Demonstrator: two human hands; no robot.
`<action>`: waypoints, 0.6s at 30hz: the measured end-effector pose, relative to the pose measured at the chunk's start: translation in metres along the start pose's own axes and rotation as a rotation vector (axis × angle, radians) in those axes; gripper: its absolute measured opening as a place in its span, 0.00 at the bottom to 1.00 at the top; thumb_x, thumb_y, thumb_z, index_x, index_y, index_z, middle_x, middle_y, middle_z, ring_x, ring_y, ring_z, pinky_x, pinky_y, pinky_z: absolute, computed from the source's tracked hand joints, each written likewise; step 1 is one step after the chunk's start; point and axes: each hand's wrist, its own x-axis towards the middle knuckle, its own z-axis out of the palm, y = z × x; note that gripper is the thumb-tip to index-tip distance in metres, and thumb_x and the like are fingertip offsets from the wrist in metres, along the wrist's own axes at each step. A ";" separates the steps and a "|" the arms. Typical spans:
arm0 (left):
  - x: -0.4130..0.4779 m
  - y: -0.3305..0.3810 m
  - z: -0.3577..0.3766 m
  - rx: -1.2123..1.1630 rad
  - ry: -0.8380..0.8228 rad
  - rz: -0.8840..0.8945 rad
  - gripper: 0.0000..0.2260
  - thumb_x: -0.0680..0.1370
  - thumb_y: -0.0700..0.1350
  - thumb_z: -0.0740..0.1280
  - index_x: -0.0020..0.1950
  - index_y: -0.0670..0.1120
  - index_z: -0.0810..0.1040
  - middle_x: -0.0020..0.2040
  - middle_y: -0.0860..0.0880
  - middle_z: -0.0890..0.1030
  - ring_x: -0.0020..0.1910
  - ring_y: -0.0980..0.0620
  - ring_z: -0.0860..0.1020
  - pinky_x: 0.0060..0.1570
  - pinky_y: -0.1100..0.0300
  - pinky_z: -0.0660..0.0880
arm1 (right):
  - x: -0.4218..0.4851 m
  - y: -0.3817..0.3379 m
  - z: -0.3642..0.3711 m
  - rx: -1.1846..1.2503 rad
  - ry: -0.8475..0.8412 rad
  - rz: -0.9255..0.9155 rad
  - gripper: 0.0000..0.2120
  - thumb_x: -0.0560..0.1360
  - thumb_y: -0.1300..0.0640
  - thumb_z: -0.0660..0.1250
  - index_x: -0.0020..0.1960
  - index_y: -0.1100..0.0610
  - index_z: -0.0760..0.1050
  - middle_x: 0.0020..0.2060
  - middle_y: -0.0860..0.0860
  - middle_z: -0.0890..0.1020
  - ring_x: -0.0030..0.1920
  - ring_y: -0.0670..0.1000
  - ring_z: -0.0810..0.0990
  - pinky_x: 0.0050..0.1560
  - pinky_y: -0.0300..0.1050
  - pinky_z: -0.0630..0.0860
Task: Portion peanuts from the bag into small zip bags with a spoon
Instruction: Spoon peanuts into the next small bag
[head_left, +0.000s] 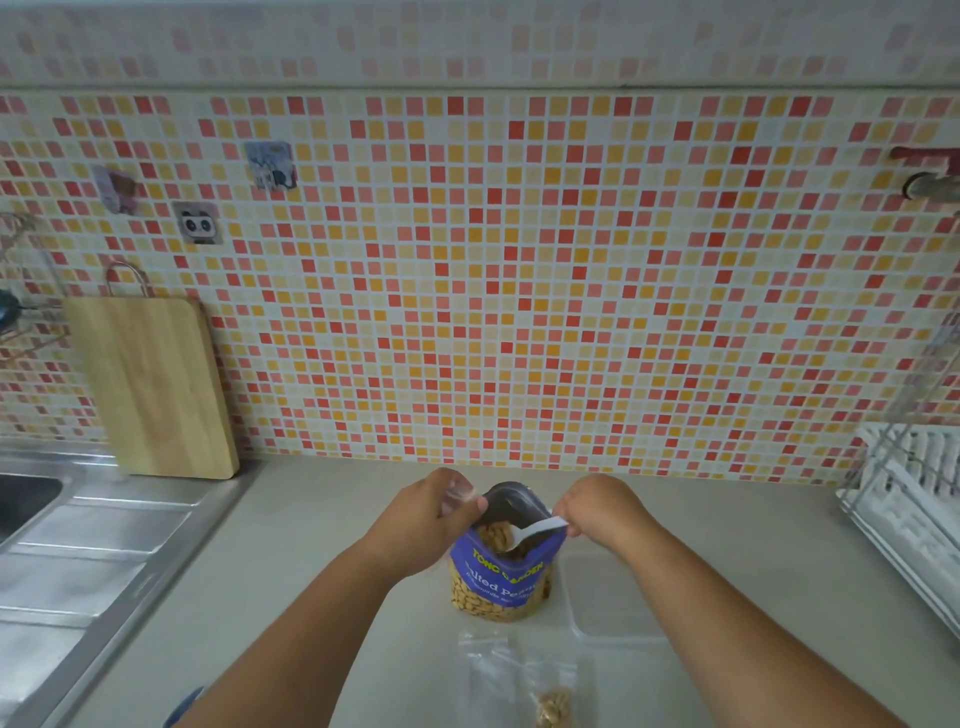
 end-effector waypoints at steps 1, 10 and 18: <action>0.000 0.000 -0.001 0.025 -0.001 0.007 0.16 0.76 0.58 0.63 0.60 0.52 0.71 0.57 0.51 0.79 0.50 0.54 0.77 0.49 0.59 0.76 | 0.001 0.003 -0.003 -0.035 -0.033 0.001 0.14 0.76 0.58 0.62 0.61 0.56 0.77 0.53 0.53 0.79 0.48 0.52 0.73 0.50 0.43 0.69; 0.003 0.009 0.001 0.313 -0.088 0.085 0.20 0.73 0.58 0.67 0.62 0.52 0.69 0.57 0.50 0.78 0.52 0.50 0.76 0.52 0.55 0.76 | -0.001 0.025 -0.023 -0.104 -0.055 0.061 0.19 0.78 0.58 0.61 0.68 0.56 0.71 0.65 0.51 0.75 0.56 0.51 0.74 0.62 0.44 0.70; 0.013 0.021 0.009 0.469 -0.097 0.107 0.24 0.74 0.59 0.65 0.65 0.49 0.67 0.59 0.48 0.78 0.55 0.48 0.76 0.54 0.54 0.73 | -0.005 0.029 -0.038 -0.049 0.070 -0.016 0.19 0.78 0.58 0.61 0.68 0.58 0.71 0.60 0.53 0.77 0.59 0.51 0.76 0.59 0.40 0.72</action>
